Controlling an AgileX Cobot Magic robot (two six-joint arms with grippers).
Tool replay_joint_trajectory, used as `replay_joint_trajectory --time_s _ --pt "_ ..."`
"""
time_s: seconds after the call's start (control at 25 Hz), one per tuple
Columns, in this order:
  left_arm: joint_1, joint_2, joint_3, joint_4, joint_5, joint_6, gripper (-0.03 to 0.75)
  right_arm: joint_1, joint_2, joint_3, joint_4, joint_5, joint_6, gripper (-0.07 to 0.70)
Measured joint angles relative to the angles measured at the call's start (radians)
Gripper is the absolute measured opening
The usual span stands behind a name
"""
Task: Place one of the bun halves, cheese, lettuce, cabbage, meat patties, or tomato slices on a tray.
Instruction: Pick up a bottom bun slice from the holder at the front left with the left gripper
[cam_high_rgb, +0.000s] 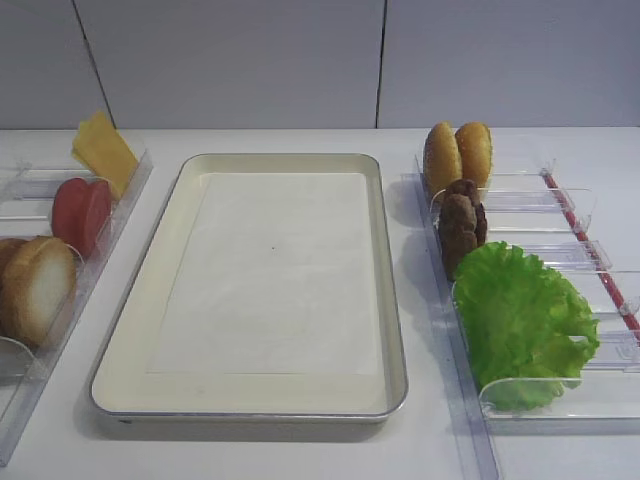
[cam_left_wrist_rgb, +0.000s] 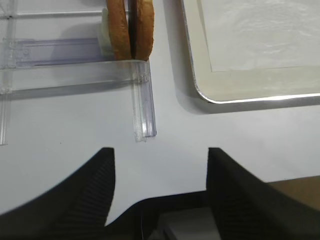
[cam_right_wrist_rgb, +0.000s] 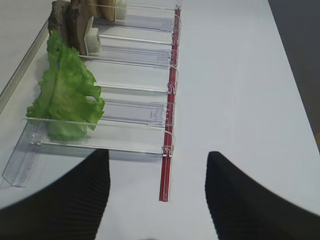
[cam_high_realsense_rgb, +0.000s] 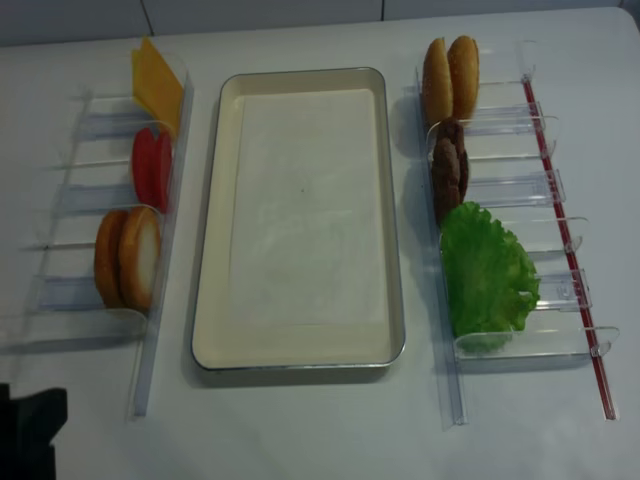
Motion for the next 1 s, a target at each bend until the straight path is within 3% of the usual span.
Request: replay_joint_trajectory --time_s 0.6,1.0 --pt "-0.002 0.635 -0.288 -0.047 -0.031 0.046 0.389 0.000 0.000 0.000 0.000 0.000 0.000 0.402" --pt "-0.038 0.857 -0.372 -0.052 -0.067 0.046 0.385 0.000 0.000 0.000 0.000 0.000 0.000 0.400"
